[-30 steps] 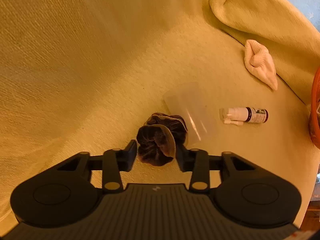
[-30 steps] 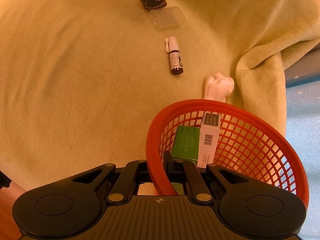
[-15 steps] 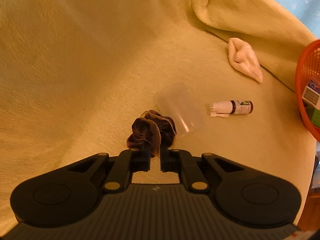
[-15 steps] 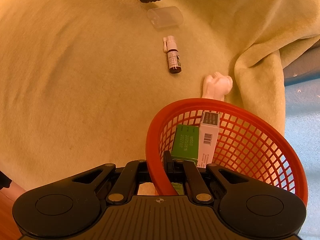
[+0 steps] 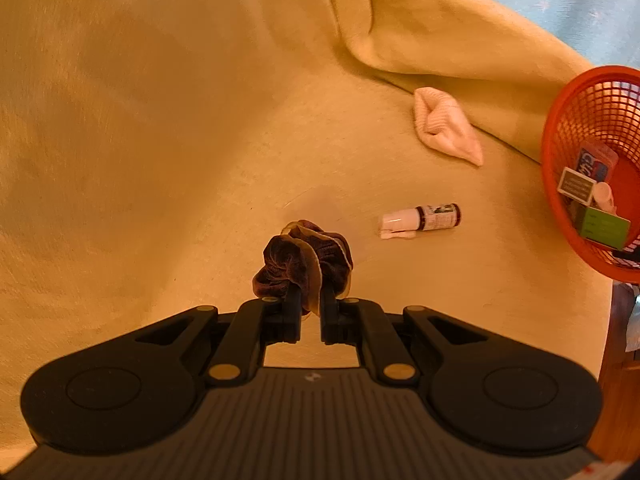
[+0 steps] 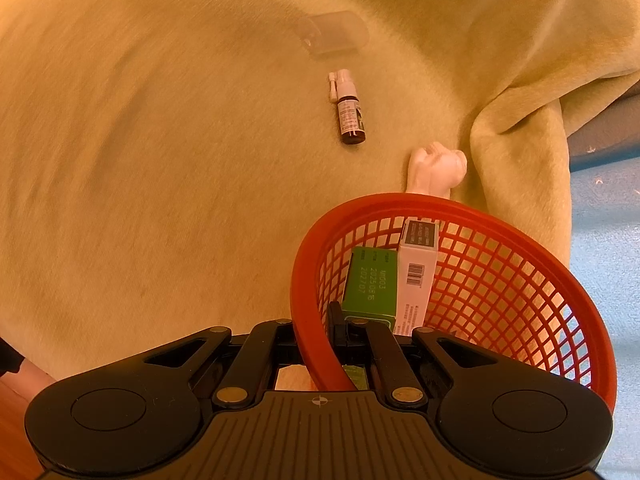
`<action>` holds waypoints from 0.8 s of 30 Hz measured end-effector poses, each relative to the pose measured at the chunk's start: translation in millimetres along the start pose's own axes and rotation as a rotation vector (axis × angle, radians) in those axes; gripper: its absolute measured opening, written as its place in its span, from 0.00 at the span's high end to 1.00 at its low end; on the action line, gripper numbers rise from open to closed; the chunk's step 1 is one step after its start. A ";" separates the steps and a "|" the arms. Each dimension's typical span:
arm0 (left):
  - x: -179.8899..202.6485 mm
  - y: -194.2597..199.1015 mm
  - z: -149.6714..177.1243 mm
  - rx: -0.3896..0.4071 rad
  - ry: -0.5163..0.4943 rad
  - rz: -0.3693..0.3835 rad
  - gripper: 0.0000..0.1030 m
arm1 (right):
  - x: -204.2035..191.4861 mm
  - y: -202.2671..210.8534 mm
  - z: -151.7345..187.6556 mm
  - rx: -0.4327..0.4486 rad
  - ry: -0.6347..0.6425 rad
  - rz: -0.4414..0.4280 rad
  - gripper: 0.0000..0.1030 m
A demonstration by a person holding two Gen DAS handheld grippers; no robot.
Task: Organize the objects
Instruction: 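Carry the brown scrunchie into the wastebasket and open the left tool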
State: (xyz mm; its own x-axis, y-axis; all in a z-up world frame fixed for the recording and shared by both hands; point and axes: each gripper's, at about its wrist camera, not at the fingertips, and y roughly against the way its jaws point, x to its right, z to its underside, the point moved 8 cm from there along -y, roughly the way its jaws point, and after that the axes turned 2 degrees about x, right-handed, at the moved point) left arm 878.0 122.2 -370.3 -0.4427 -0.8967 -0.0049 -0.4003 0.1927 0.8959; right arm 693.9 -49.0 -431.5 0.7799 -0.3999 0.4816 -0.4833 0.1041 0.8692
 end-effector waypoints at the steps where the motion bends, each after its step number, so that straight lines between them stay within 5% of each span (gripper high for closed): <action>1: 2.0 2.2 -1.3 0.002 -0.005 0.003 0.95 | -0.6 0.5 0.3 -0.001 0.000 0.000 0.98; 24: 52.6 26.6 -22.2 0.033 -0.121 0.065 0.95 | -3.0 5.4 6.7 0.013 0.019 -0.003 0.97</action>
State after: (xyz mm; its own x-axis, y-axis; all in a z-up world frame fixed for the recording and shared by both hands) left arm 861.9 71.3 -336.9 -0.5612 -0.8277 -0.0021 -0.3923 0.2637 0.8812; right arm 686.3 -53.4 -429.1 0.7888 -0.3830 0.4807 -0.4855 0.0913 0.8695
